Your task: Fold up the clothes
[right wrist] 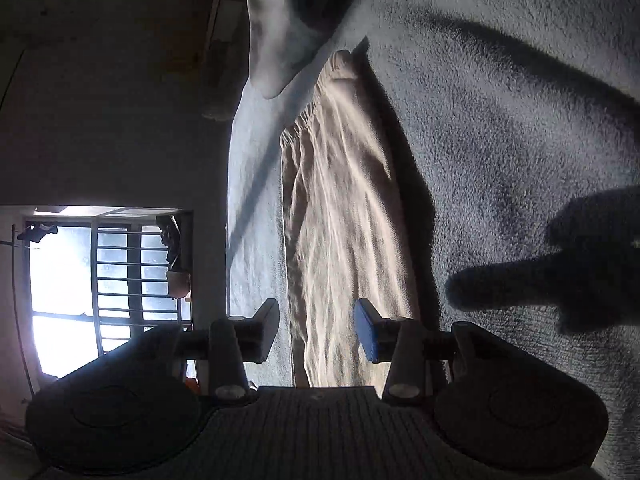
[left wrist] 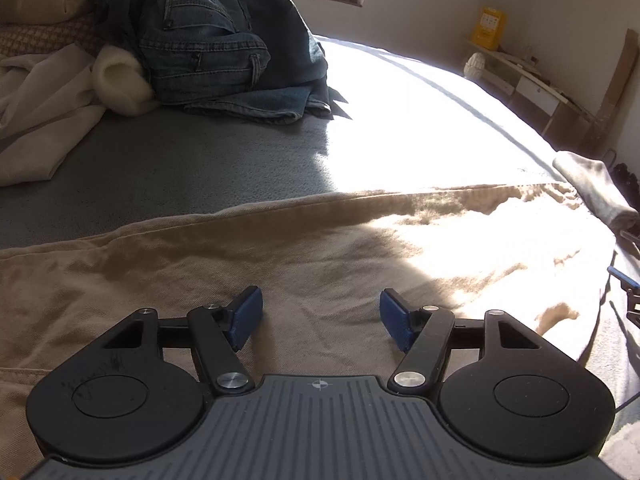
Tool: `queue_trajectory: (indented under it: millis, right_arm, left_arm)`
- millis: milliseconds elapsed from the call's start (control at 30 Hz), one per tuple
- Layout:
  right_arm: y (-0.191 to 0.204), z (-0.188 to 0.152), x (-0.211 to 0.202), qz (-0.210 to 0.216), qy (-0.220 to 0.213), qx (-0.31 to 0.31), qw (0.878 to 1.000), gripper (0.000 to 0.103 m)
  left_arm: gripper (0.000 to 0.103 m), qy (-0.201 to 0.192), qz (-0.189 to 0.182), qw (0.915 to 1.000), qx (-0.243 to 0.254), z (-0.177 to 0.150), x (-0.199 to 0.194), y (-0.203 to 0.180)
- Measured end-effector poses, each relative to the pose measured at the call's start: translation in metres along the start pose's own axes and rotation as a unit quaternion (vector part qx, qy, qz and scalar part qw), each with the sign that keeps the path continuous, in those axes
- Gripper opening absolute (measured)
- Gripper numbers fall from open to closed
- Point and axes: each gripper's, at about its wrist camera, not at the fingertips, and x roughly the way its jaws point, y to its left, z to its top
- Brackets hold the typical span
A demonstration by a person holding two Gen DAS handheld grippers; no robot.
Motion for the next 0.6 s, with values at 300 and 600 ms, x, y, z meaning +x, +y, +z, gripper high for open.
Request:
queue_trajectory:
  millis: [300,600]
  right_arm:
    - [-0.001,0.052,-0.001,-0.049,-0.047,-0.035,0.997,0.047]
    - [-0.012,0.118,0.04,-0.046,-0.045,-0.065,0.996,0.048]
  left_arm:
    - [0.066,0.016,-0.017,0.9983,0.053,-0.006,0.017,-0.025]
    - [0.069,0.014,-0.023,0.9987,0.042,-0.006,0.02,-0.021]
